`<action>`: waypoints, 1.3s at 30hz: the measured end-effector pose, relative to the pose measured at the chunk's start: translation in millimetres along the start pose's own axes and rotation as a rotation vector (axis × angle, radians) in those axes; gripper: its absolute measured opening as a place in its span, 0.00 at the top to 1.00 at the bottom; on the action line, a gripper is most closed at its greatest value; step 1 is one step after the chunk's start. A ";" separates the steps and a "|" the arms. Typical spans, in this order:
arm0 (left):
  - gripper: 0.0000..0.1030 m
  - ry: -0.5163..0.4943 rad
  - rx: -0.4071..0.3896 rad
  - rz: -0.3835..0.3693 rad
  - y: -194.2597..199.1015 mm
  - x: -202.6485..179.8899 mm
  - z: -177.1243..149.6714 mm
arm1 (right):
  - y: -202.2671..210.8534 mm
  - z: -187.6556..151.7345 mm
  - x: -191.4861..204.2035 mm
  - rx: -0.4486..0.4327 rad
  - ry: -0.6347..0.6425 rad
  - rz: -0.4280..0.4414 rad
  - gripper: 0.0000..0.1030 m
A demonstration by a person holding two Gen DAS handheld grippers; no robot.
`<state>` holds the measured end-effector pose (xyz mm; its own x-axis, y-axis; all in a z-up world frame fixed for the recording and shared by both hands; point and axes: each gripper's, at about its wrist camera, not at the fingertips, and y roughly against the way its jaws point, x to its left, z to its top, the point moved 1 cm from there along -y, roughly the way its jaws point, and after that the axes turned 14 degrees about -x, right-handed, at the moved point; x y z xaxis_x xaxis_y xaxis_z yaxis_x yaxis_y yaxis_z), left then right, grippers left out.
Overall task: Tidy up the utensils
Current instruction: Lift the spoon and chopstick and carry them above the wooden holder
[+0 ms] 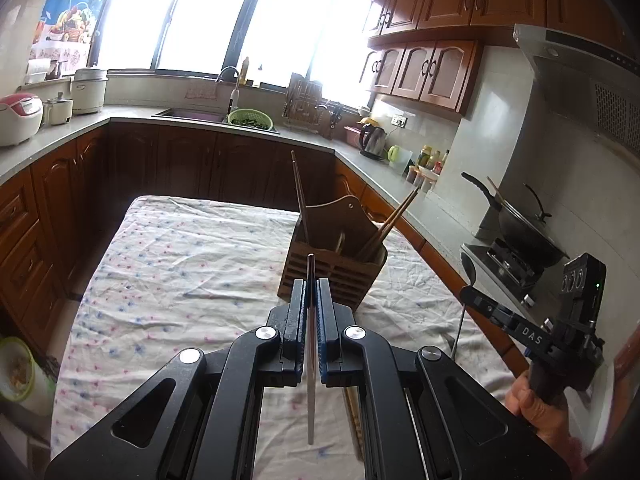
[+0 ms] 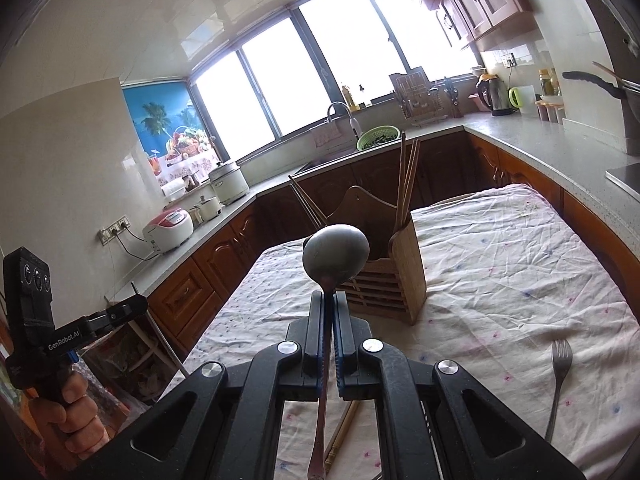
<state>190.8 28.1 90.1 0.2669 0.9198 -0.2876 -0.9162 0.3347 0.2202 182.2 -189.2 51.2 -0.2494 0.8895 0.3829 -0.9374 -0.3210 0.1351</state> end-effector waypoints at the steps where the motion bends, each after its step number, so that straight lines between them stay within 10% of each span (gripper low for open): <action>1: 0.96 0.003 -0.006 -0.002 -1.8 0.3 3.1 | -1.8 0.6 -1.1 -0.006 -0.001 -0.003 0.96; 28: 0.96 -0.010 -0.231 -0.022 -132.0 -23.0 125.6 | -109.7 80.0 -9.8 -0.301 0.088 -0.085 0.96; 39: 0.96 -0.015 -0.197 0.036 -198.2 -9.1 96.5 | -154.1 49.0 -13.5 -0.324 0.191 -0.157 0.96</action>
<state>398.8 -26.8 139.0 0.2360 0.9338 -0.2690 -0.9656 0.2564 0.0427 342.0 -167.6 69.9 -0.1089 0.9737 0.1999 -0.9882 -0.0843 -0.1280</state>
